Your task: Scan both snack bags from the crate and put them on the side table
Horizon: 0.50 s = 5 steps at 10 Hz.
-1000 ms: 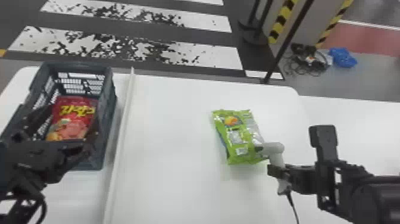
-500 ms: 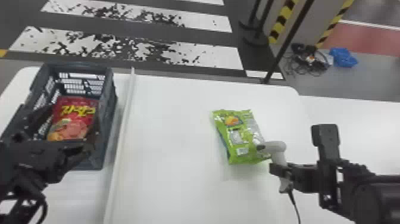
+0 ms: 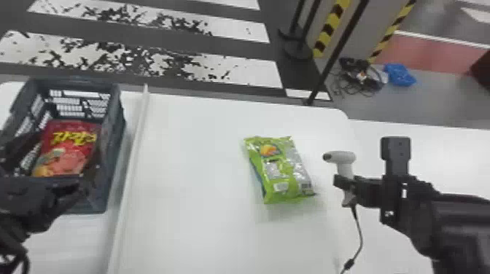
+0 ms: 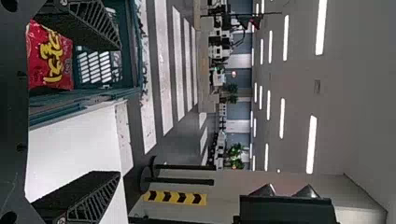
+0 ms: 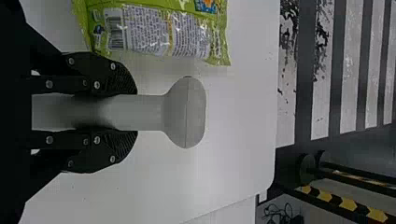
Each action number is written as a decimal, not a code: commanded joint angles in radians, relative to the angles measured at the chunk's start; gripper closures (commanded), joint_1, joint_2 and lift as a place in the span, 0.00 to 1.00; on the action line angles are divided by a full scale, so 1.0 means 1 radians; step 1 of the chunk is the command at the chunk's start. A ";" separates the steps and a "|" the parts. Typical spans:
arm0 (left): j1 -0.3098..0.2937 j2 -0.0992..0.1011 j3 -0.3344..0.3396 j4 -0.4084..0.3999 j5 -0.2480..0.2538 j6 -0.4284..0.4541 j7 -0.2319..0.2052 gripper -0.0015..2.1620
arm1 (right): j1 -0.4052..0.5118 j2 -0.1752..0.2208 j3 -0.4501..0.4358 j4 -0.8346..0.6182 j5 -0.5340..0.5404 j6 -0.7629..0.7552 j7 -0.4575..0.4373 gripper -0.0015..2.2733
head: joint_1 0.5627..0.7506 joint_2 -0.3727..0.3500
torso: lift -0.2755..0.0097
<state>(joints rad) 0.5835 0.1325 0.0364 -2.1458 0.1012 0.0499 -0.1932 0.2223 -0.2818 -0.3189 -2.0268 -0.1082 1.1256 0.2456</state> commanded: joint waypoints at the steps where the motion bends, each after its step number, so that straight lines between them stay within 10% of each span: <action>1: 0.002 -0.001 0.000 -0.003 0.000 -0.004 0.000 0.02 | -0.054 -0.033 0.017 0.125 0.012 -0.056 -0.003 0.99 | 0.70 0.14 | 0.66; 5: 0.007 -0.002 0.003 -0.006 -0.003 -0.004 0.000 0.02 | -0.150 -0.057 0.073 0.361 0.051 -0.233 -0.012 0.99 | 0.70 0.09 | 0.66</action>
<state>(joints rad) 0.5892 0.1306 0.0393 -2.1521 0.0993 0.0453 -0.1947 0.0828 -0.3375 -0.2513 -1.6878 -0.0633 0.9053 0.2326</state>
